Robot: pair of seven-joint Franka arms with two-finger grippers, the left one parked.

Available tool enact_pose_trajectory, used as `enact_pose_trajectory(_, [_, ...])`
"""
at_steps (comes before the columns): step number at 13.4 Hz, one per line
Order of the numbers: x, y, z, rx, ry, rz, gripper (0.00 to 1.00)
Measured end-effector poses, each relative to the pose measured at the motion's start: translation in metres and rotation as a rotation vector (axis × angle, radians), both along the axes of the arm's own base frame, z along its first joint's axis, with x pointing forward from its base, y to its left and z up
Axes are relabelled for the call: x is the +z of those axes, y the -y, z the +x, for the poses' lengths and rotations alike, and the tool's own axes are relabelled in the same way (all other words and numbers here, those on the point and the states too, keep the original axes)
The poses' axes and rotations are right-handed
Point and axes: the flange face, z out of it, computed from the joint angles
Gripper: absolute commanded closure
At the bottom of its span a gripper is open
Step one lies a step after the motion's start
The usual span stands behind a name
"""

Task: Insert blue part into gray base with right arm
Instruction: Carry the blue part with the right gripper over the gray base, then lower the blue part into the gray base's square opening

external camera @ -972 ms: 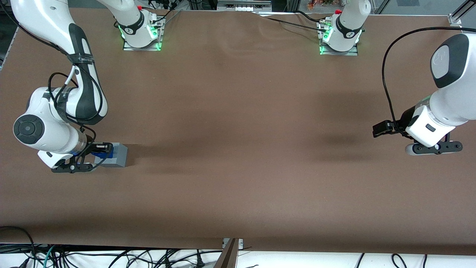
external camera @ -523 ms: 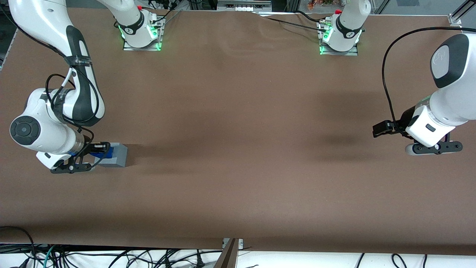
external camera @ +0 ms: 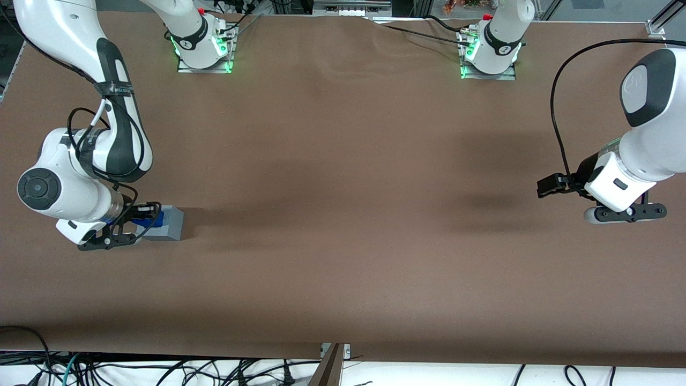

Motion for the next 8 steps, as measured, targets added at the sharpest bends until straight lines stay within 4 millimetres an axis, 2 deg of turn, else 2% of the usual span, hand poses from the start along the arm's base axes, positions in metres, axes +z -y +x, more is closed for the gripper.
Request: enact_pose_trajectory(8, [0.0000, 0.0016, -0.0001, -0.008, 0.000, 0.007, 0.77])
